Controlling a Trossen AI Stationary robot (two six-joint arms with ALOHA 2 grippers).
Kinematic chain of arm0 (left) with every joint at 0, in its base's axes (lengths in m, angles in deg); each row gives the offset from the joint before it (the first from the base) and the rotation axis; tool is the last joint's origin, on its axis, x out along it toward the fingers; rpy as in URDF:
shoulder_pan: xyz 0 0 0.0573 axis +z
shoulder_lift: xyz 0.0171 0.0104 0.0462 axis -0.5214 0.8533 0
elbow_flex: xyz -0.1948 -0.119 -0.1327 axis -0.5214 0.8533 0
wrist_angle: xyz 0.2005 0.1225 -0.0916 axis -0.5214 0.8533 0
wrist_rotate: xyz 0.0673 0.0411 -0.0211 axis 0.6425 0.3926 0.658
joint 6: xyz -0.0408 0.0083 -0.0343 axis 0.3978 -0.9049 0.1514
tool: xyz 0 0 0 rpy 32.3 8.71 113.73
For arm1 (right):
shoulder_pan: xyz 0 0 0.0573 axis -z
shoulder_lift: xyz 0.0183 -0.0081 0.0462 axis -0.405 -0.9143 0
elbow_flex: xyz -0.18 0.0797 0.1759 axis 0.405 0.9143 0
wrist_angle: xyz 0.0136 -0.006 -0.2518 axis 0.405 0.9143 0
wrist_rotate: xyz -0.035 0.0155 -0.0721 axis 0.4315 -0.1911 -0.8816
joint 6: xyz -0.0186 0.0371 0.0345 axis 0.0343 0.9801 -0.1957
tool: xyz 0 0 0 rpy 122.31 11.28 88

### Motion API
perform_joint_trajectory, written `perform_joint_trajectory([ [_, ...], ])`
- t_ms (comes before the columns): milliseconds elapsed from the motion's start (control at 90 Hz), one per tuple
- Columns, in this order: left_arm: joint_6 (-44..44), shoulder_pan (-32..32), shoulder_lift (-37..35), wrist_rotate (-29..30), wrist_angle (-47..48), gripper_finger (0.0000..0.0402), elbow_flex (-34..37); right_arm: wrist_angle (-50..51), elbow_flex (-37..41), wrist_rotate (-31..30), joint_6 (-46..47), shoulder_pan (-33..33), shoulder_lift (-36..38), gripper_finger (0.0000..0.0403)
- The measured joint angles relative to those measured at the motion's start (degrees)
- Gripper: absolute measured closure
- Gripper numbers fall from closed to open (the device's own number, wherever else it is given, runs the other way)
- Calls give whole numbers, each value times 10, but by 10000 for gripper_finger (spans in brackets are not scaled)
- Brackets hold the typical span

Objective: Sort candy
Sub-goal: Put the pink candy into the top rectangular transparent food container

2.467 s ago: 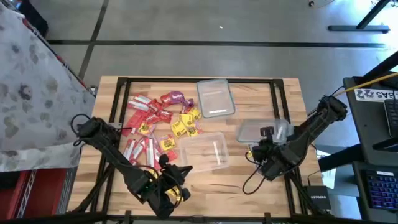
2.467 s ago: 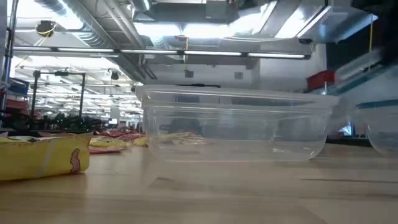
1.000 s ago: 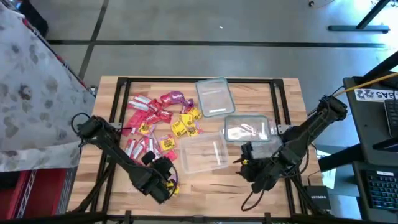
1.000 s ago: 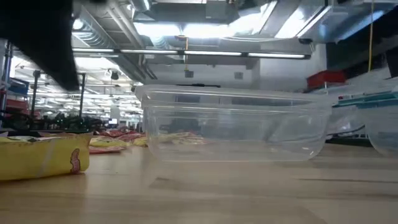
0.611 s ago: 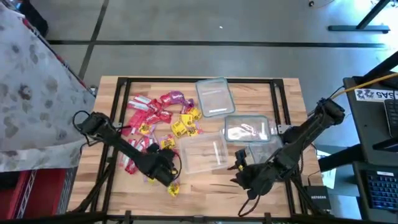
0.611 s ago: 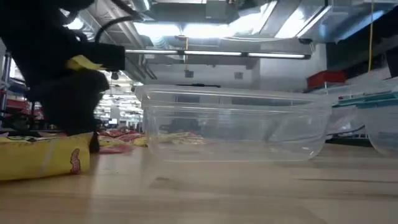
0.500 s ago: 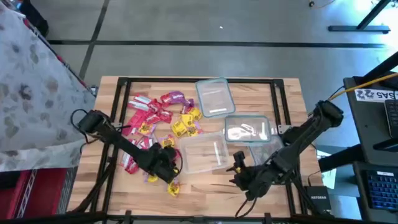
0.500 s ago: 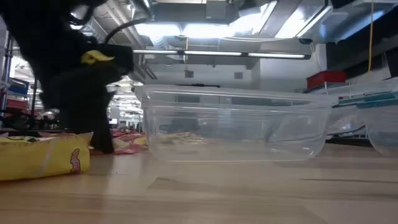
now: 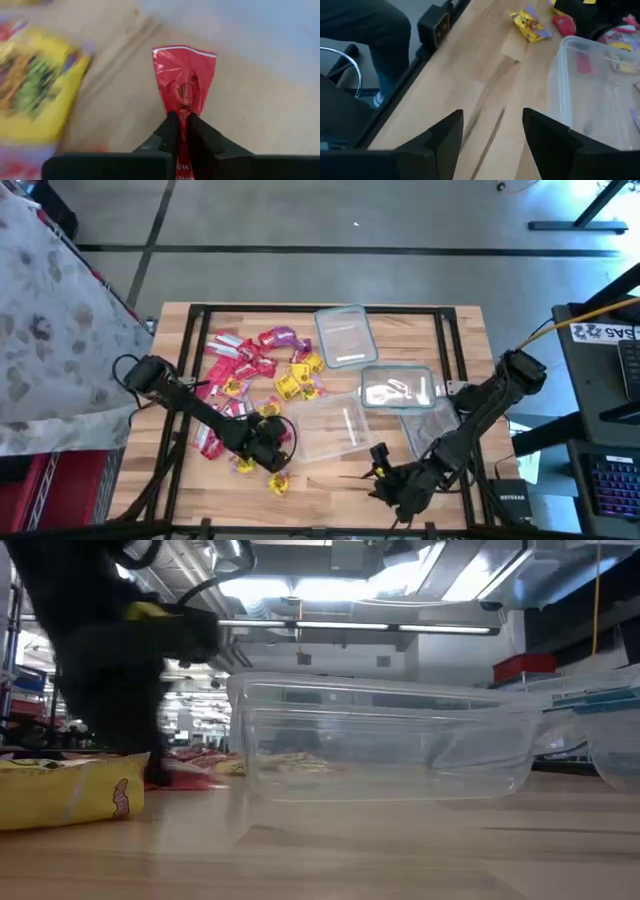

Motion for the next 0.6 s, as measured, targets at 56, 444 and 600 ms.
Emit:
perform_joint_trajectory([
  [56,4,0,-13,-16,73,395,-25,2,0,-10,1,-11,0,210],
  [444,-127,32,-68,87,190,397,-219,55,0,-139,54,-95,51,210],
  [600,-301,73,-47,96,-40,397,-220,61,0,-213,59,-127,90,210],
])
